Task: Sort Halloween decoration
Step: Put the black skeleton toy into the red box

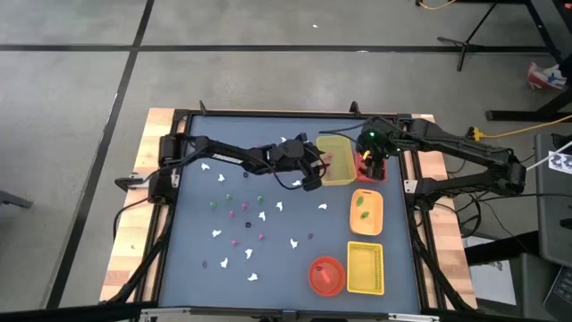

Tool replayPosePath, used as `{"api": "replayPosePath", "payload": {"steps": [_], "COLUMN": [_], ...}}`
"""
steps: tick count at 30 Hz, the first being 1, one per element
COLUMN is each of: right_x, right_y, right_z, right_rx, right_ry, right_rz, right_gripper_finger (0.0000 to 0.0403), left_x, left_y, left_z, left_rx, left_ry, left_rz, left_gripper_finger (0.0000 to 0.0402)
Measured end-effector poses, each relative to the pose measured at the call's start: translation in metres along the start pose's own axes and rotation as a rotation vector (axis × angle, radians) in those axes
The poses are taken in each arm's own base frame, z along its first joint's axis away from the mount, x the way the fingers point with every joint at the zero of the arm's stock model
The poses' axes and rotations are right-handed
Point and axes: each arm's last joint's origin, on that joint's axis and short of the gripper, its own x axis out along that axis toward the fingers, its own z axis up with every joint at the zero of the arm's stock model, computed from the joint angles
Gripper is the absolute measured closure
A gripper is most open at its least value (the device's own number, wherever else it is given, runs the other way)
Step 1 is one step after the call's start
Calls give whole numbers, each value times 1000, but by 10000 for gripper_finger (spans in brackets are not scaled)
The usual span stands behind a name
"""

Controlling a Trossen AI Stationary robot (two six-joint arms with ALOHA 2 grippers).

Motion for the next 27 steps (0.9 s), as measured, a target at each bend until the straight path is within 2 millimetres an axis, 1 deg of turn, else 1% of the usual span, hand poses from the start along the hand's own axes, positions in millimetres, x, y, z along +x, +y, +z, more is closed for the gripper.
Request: {"api": "replayPosePath", "payload": {"steps": [5,11,18,22,27], "right_x": [0,0,0,0,0], "right_y": [0,0,2,1,1], "right_z": [0,0,2,4,6], "right_rx": [0,0,0,-1,-1], "right_ry": [0,-1,-36,-63,-77], "right_rz": [0,0,62,75,71], "right_gripper_finger": [223,223,223,223,223], "left_x": [-22,-53,-93,-117,-141], "left_y": [-7,-21,-40,-49,-59], "left_z": [17,36,51,55,50], "left_rx": [17,46,83,50,-4], "left_ry": [40,85,162,227,371], "left_rz": [-30,-80,-148,-179,-197], "left_gripper_finger": [207,207,207,207,207]}}
